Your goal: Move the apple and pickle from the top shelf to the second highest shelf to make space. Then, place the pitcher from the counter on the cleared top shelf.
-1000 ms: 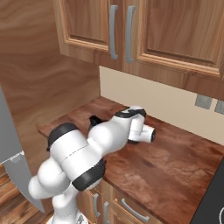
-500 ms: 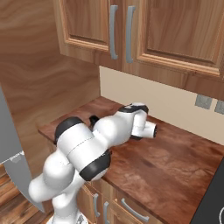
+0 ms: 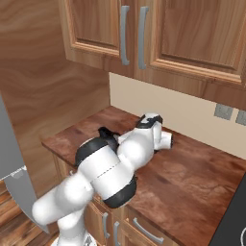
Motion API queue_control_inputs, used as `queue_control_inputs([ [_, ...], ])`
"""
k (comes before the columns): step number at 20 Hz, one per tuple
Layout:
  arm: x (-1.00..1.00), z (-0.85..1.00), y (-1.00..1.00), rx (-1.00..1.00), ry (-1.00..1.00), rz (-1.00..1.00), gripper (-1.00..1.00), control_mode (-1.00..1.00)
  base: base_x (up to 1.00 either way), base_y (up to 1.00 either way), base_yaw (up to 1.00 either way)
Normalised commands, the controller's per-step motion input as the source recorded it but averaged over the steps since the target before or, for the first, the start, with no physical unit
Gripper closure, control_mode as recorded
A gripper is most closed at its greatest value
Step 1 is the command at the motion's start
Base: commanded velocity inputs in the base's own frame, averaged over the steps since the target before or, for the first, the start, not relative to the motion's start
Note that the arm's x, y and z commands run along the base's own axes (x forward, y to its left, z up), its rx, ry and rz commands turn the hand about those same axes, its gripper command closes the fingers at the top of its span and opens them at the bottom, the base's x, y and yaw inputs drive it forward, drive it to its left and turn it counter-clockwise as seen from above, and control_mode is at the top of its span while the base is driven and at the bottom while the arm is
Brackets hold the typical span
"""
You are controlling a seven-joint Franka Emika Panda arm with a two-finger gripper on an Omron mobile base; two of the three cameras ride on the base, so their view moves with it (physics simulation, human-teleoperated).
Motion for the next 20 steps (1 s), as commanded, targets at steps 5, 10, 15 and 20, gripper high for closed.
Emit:
queue_control_inputs([
  [5, 0.00, -0.10, 0.26, -0.07, 0.00, 0.07, -1.00, -1.00, 0.00, 0.00, 0.00],
  [10, 0.00, -0.03, 0.29, -0.07, 0.00, 0.04, -1.00, -1.00, 0.00, 0.00, 0.00],
  [15, 0.00, -0.01, 0.13, -0.04, 0.00, 0.03, -1.00, -1.00, 0.00, 0.00, 0.00],
  [20, 0.00, 0.00, 0.00, 0.00, 0.00, 0.04, -1.00, -1.00, 0.00, 0.00, 0.00],
])
